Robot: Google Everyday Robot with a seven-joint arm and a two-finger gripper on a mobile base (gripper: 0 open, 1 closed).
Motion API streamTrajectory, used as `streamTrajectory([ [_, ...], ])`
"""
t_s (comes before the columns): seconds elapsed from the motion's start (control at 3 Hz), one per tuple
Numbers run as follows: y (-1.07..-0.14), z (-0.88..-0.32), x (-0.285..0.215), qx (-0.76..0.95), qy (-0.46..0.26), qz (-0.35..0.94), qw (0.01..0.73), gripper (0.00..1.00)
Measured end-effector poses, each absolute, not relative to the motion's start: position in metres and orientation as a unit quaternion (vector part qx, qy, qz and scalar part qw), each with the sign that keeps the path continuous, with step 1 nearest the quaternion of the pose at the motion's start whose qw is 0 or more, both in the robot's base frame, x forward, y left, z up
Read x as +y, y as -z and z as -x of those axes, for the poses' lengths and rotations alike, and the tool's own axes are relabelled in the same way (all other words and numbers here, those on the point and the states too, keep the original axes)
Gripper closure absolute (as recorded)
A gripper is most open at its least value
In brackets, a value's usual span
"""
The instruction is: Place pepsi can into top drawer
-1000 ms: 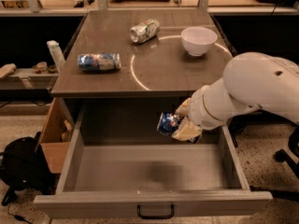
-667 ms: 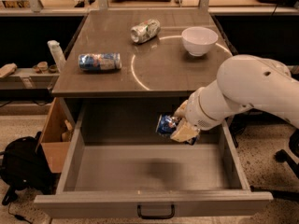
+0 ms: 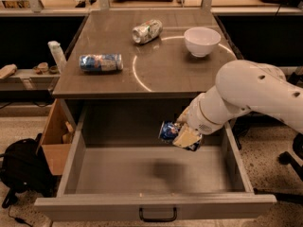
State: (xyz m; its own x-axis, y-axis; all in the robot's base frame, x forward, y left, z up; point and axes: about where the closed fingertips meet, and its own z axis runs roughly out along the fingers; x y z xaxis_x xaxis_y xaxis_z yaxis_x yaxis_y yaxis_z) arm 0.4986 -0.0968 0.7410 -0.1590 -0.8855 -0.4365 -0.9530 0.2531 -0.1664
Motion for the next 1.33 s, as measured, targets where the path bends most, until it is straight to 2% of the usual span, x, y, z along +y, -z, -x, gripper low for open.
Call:
streamTrajectory([
  [1.33,-0.699,-0.502,-0.099,0.773,-0.099,0.594,0.197,1.00],
])
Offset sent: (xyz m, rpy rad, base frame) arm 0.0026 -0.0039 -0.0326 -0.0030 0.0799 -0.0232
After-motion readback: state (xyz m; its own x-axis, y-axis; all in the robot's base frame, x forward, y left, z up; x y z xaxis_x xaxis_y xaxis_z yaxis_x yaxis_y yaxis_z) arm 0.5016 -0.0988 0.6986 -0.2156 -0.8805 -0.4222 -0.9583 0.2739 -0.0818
